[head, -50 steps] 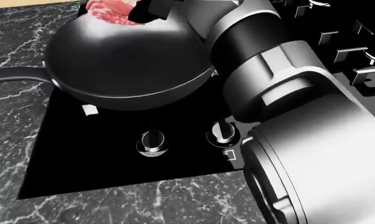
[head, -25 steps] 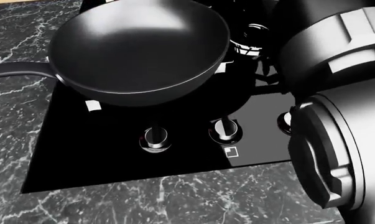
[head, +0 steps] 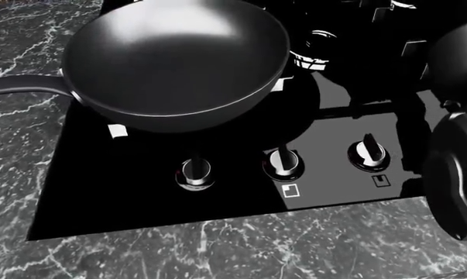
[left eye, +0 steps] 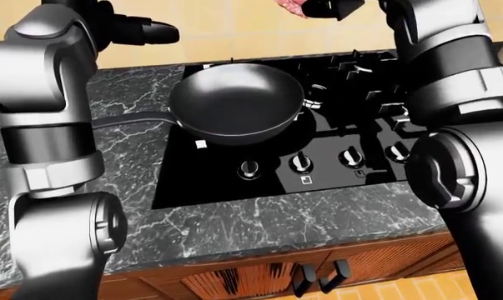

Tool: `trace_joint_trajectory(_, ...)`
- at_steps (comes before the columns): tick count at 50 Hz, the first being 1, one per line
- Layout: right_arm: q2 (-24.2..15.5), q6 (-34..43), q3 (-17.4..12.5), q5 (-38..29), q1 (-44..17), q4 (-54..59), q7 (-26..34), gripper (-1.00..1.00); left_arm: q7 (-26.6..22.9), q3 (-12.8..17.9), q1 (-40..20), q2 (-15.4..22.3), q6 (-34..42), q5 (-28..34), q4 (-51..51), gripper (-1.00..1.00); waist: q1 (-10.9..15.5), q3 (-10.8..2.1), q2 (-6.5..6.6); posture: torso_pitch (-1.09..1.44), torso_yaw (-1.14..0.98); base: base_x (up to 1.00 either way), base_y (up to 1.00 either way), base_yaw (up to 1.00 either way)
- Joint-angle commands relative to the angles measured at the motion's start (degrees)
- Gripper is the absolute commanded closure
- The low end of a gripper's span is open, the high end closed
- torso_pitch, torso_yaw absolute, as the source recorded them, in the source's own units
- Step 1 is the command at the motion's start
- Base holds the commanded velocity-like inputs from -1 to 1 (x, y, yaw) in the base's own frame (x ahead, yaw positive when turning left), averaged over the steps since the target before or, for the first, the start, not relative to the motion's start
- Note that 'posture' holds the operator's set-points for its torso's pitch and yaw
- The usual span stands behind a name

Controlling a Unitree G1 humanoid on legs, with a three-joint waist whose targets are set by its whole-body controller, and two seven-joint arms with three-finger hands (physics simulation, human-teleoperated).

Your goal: Pick the pork loin from the pan and place it on the plate.

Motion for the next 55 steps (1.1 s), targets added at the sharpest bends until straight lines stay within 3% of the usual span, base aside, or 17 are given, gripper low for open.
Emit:
trace_joint_trajectory(1,-0.53,-2.01,-0.18,0.76,-2.39,-2.57,-0.71,1.0,0.11,0.33,-2.22,0.67,-1.67,0.09,-1.97,-1.0,0.05,-2.04,0.09,0.0,0.0,0.0,0.0,0.0)
trace_joint_trajectory(6,-0.6,-1.87,-0.04,1.09,-2.0,-2.77,-0.67,1.0,0.13,0.38,-2.09,0.53,-1.45,0.06,-2.34,-1.0,0.03,-2.07,0.1,0.0,0.0,0.0,0.0,0.0)
trace_joint_trajectory(7,-0.56,-1.86,0.0,1.13,-1.92,-2.73,-0.66,1.0,0.12,0.37,-2.08,0.54,-1.38,0.06,-2.43,-1.0,0.12,-3.49,0.23,0.0,0.0,0.0,-0.09,0.0)
trace_joint_trajectory(11,-0.52,-1.74,0.14,1.19,-2.02,-2.72,-0.65,1.0,0.11,0.46,-2.12,0.63,-1.16,0.03,-2.6,-1.0,0.25,-3.82,2.77,0.0,0.0,0.0,-0.29,0.0)
trace_joint_trajectory(13,-0.48,-1.61,0.21,1.17,-2.07,-2.82,-0.71,1.0,0.12,0.49,-2.1,0.65,-1.14,0.0,-2.65,-1.0,0.27,-4.19,2.92,0.0,0.0,0.0,-0.28,0.0)
trace_joint_trajectory(14,-0.46,-1.55,0.25,1.15,-2.1,-2.88,-0.75,1.0,0.12,0.52,-2.05,0.65,-1.09,-0.03,-2.77,-1.0,0.25,-4.08,2.58,0.0,0.0,0.0,-0.2,0.0)
trace_joint_trajectory(17,-0.46,-1.39,0.24,1.2,-2.15,-2.91,-0.81,1.0,0.1,0.6,-2.03,0.79,-0.79,-0.12,-3.14,-1.0,0.47,-2.77,-0.42,0.0,0.0,0.0,-0.12,0.0)
trace_joint_trajectory(18,-0.44,-1.35,0.27,1.19,-2.17,-2.95,-0.78,1.0,0.09,0.61,-2.07,0.82,-0.66,-0.15,-3.26,-1.0,0.54,-2.76,-2.25,0.0,0.0,0.0,-0.05,0.0)
trace_joint_trajectory(19,-0.42,-1.32,0.28,1.21,-2.18,-2.97,-0.72,1.0,0.11,0.61,-2.04,0.8,-0.6,-0.18,-3.37,-1.0,0.43,-3.56,-5.18,0.0,0.0,0.0,-0.05,0.0)
trace_joint_trajectory(20,-0.41,-1.32,0.29,1.21,-2.17,-2.97,-0.72,1.0,0.11,0.59,-2.0,0.8,-0.58,-0.18,-3.41,-1.0,0.4,-2.04,-3.78,0.0,0.0,0.0,-0.05,0.0)
trace_joint_trajectory(21,-0.38,-1.34,0.33,1.19,-2.14,-2.98,-0.71,1.0,0.14,0.59,-1.96,0.77,-0.56,-0.2,-3.47,-1.0,0.34,-2.82,-3.18,0.0,0.0,0.0,-0.06,0.0)
trace_joint_trajectory(22,-0.38,-1.31,0.34,1.18,-2.15,-3.0,-0.65,1.0,0.14,0.58,-1.98,0.77,-0.5,-0.21,-3.54,-1.0,0.43,-1.74,-2.49,0.0,0.0,0.0,-0.02,0.0)
trace_joint_trajectory(23,-0.4,-1.3,0.35,1.18,-2.17,-2.99,-0.61,1.0,0.15,0.58,-2.0,0.77,-0.45,-0.22,-3.56,-1.0,0.07,-1.59,-1.85,0.0,0.0,0.0,-0.01,0.0)
trace_joint_trajectory(28,-0.38,-1.1,0.35,1.2,-2.24,-3.15,-0.54,1.0,0.19,0.5,-1.95,0.67,-0.35,-0.25,-3.77,-1.0,-0.84,-1.81,2.59,0.0,0.0,0.0,0.0,0.0)
trace_joint_trajectory(30,-0.4,-1.04,0.37,1.2,-2.22,-3.25,-0.4,1.0,0.16,0.48,-2.14,0.72,-0.16,-0.26,-3.87,-1.0,-0.85,-1.14,2.0,0.0,0.0,0.0,0.0,0.0)
trace_joint_trajectory(38,-0.4,-1.15,0.31,1.3,-2.5,-2.9,-0.34,1.0,0.11,0.45,-2.16,0.69,-0.08,-0.26,-4.09,-1.0,-0.16,-1.65,0.84,0.0,0.0,0.0,0.0,0.0)
trace_joint_trajectory(55,-0.3,-1.0,0.31,1.36,-2.9,-2.59,-0.02,1.0,0.08,0.46,-2.42,0.72,-0.08,-0.19,-3.89,-1.0,0.21,-2.17,0.46,0.0,0.0,0.0,0.0,0.0)
